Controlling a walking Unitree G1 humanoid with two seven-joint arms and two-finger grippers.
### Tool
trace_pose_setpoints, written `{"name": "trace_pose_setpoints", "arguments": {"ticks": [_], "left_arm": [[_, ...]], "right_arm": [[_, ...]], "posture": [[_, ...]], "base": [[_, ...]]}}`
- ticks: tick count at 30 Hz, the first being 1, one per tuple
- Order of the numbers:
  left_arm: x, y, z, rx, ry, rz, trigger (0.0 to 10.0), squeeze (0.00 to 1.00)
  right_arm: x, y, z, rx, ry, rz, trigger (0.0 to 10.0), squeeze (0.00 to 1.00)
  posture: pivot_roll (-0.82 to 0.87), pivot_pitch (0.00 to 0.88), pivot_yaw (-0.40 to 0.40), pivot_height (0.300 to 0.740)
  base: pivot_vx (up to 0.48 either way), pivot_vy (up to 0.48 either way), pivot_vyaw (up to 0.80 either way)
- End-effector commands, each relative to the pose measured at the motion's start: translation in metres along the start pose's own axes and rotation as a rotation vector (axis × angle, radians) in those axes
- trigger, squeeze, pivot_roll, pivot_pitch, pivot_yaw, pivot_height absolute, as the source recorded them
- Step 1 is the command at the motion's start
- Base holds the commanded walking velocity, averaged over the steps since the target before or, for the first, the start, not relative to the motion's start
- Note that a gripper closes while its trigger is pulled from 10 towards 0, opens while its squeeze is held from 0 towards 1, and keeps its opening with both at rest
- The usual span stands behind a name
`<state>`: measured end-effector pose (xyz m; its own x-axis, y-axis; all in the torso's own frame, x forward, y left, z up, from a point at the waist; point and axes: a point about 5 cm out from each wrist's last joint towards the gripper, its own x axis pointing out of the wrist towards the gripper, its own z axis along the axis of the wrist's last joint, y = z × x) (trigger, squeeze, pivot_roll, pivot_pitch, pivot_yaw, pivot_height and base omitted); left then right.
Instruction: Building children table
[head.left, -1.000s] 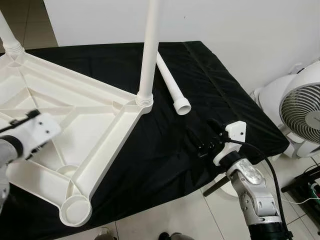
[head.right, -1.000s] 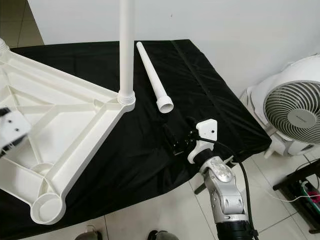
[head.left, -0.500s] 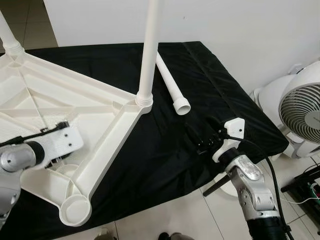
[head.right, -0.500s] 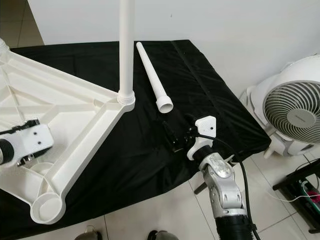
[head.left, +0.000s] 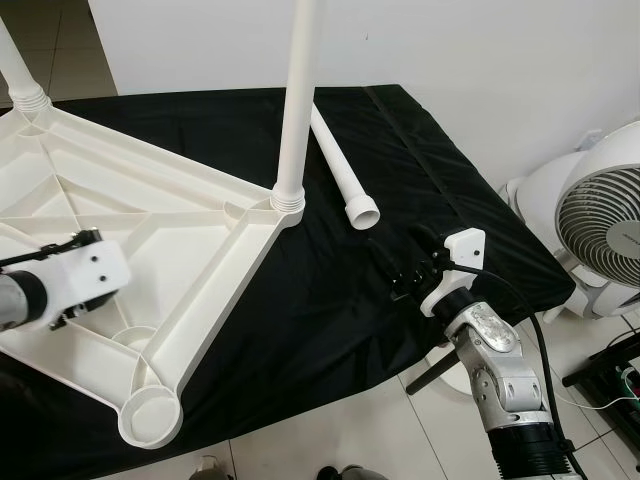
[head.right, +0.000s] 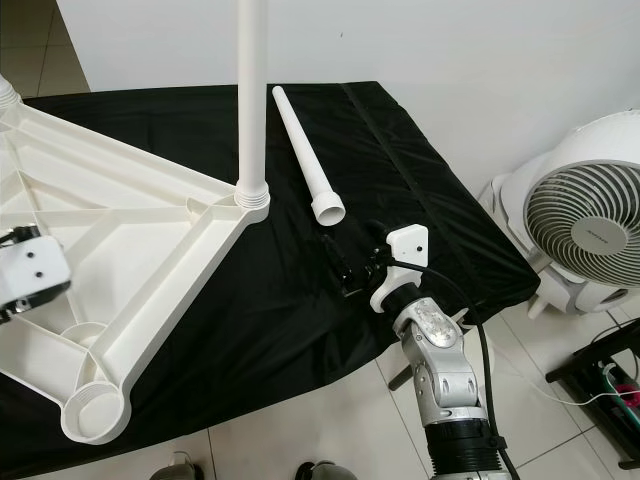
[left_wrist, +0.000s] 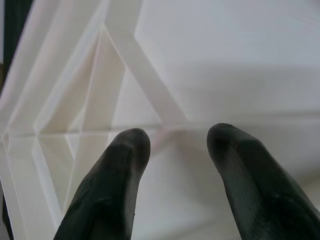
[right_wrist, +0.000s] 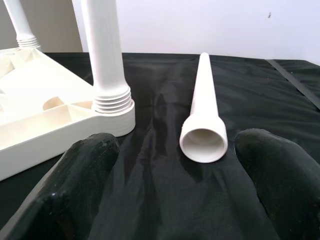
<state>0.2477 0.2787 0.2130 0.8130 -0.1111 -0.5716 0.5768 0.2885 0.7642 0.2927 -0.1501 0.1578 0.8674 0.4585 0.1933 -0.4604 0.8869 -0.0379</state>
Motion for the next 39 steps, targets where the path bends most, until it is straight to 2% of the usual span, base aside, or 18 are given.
{"name": "trace_pose_setpoints", "arguments": {"ticks": [1, 3, 5, 9, 10, 11, 14, 19, 21, 25, 27, 30, 31, 35, 39], "left_arm": [[0.0, -0.004, -0.005, 0.008, 0.022, -0.001, 10.0, 0.0], [0.002, -0.007, -0.009, 0.021, 0.046, -0.009, 10.0, 0.0], [0.007, -0.016, -0.014, 0.041, 0.077, -0.037, 10.0, 0.0], [0.013, -0.025, -0.014, 0.069, 0.082, -0.067, 10.0, 0.0], [0.021, -0.036, -0.006, 0.086, 0.048, -0.107, 10.0, 0.0], [0.021, -0.036, -0.006, 0.086, 0.048, -0.107, 10.0, 0.0], [0.033, -0.046, 0.015, 0.097, -0.049, -0.15, 10.0, 0.0], [0.038, -0.046, 0.025, 0.11, -0.087, -0.157, 10.0, 0.0], [0.043, -0.045, 0.039, 0.126, -0.144, -0.17, 10.0, 0.0], [0.045, -0.044, 0.048, 0.141, -0.18, -0.176, 10.0, 0.0], [0.048, -0.043, 0.057, 0.16, -0.211, -0.172, 10.0, 0.0], [0.049, -0.041, 0.061, 0.168, -0.224, -0.168, 10.0, 0.0], [0.05, -0.04, 0.067, 0.175, -0.237, -0.166, 10.0, 0.0], [0.052, -0.038, 0.07, 0.179, -0.242, -0.161, 10.0, 0.0], [0.053, -0.037, 0.072, 0.197, -0.242, -0.159, 10.0, 0.0]], "right_arm": [[-0.002, -0.002, -0.003, -0.001, 0.008, -0.005, 10.0, 0.0], [-0.002, -0.002, -0.003, -0.003, 0.009, -0.004, 10.0, 0.0], [-0.002, -0.004, -0.002, -0.01, 0.009, -0.003, 10.0, 0.0], [-0.001, -0.005, 0.0, -0.013, 0.007, -0.003, 10.0, 0.0], [0.001, -0.006, 0.002, -0.014, 0.001, -0.003, 10.0, 0.0], [0.001, -0.006, 0.002, -0.014, 0.001, -0.003, 10.0, 0.0], [0.011, -0.006, -0.001, -0.04, 0.056, -0.013, 10.0, 0.0], [0.02, -0.006, -0.007, -0.058, 0.11, -0.034, 10.0, 0.0], [0.036, -0.001, -0.012, -0.032, 0.148, -0.029, 10.0, 0.0], [0.048, 0.004, -0.014, -0.016, 0.159, -0.02, 10.0, 0.0], [0.061, 0.011, -0.017, 0.027, 0.174, -0.014, 10.0, 0.0], [0.066, 0.014, -0.02, 0.041, 0.185, -0.01, 10.0, 0.0], [0.075, 0.02, -0.024, 0.081, 0.203, -0.003, 10.0, 0.0], [0.083, 0.022, -0.026, 0.092, 0.217, -0.042, 10.0, 0.0], [0.089, 0.024, -0.024, 0.055, 0.186, -0.097, 10.0, 0.0]], "posture": [[0.12, 0.09, -0.08, 0.74], [0.12, 0.091, -0.083, 0.74], [0.12, 0.091, -0.086, 0.74], [0.12, 0.091, -0.085, 0.74], [0.11, 0.092, -0.082, 0.74], [0.11, 0.092, -0.082, 0.74], [0.11, 0.092, -0.077, 0.74], [0.1, 0.095, -0.073, 0.74], [0.1, 0.1, -0.07, 0.74], [0.11, 0.104, -0.07, 0.74], [0.11, 0.106, -0.07, 0.74], [0.12, 0.114, -0.071, 0.74], [0.12, 0.123, -0.068, 0.74], [0.13, 0.133, -0.073, 0.74], [0.14, 0.139, -0.076, 0.74]], "base": [[0.0, 0.0, 0.0], [0.0, 0.0, 0.0], [0.0, 0.0, 0.0], [0.0, 0.0, 0.0], [0.0, 0.0, 0.0], [0.0, 0.0, 0.0], [0.0, 0.0, 0.0], [0.0, 0.0, 0.0], [0.0, 0.0, 0.0], [0.0, 0.0, 0.0], [0.0, 0.0, 0.0], [0.0, 0.0, 0.0], [0.0, 0.0, 0.0], [0.0, 0.0, 0.0], [0.0, 0.0, 0.0]]}}
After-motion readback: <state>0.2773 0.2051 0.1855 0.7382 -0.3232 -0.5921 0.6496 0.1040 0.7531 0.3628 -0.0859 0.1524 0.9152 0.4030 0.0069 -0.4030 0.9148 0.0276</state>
